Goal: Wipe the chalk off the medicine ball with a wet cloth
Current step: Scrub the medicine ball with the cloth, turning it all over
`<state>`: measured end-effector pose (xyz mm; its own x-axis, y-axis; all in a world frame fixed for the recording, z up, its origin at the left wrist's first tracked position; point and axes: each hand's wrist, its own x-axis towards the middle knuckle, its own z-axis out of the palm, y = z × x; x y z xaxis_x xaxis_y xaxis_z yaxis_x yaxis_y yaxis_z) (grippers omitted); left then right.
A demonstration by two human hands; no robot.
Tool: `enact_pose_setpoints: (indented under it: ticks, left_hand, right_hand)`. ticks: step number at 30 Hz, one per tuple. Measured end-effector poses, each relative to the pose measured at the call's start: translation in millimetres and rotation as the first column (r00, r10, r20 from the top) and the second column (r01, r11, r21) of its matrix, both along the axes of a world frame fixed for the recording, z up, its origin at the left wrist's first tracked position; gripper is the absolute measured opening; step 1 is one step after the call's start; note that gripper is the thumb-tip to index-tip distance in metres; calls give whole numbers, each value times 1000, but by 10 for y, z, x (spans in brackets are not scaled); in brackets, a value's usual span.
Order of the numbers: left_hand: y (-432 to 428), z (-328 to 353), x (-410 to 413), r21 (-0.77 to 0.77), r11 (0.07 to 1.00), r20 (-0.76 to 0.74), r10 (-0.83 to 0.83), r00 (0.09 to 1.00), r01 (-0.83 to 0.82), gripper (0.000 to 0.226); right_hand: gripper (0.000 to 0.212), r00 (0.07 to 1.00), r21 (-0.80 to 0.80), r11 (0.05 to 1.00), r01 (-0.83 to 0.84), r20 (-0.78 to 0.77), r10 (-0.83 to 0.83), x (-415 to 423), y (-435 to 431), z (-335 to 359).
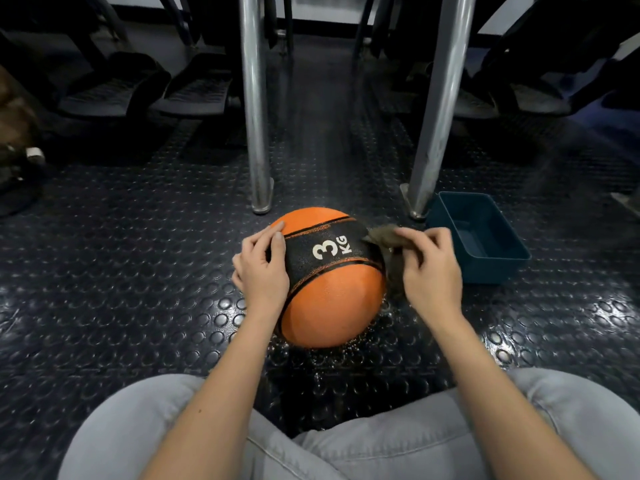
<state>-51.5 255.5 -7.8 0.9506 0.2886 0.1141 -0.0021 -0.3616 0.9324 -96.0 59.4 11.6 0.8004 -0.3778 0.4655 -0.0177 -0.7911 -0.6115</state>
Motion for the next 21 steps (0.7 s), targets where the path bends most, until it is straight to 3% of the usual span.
enact_pose_setpoints:
  ticks: [3,5,8,10,11,13,14,16,19,21]
  left_hand:
    - [11,5,6,-25,999,-26,33,999,-34,22]
    - [29,5,9,-32,999,-27,36,999,-37,22]
    - [17,5,-7,-23,1000,-18,21,1000,-22,23]
    - [-16,-3,-15,-1,1000,-8,17,1000,-17,22]
    - [-27,-5,-15,4,1000,-3,18,1000,-18,22]
    - [-30,-10,-16,6,1000,0,22,1000,-22,21]
    - [-26,-9,-18,6,1000,0,20,1000,-20,20]
    - [-17,-2,-27,1,1000,3,1,1000,-1,20]
    - [-30,-6,-35,-17,1000,12,-5,1000,5,20]
    - [-41,-5,-35,-15,1000,18,0,1000,1,20]
  right_hand:
    - [33,955,-35,974,-225,190,227,-87,221,104]
    - [35,914,-152,917,-369,118,387,-98,343,3]
    - [36,976,-67,976,-207,-81,202,54,211,-42]
    - [35,997,-58,997,-48,-64,44,74,97,33]
    - [35,999,-24,999,-43,25,44,45,99,106]
    - [35,955,-31,980,-196,220,198,-47,202,181]
    - [36,927,-109,954,-279,228,297,-80,262,144]
    - [39,931,-173,924,-341,76,358,-63,282,-9]
    - [39,985,-96,991,-89,-157,74,53,57,-45]
    - [37,1000,-42,999,16,-11,-16,24,-13,77]
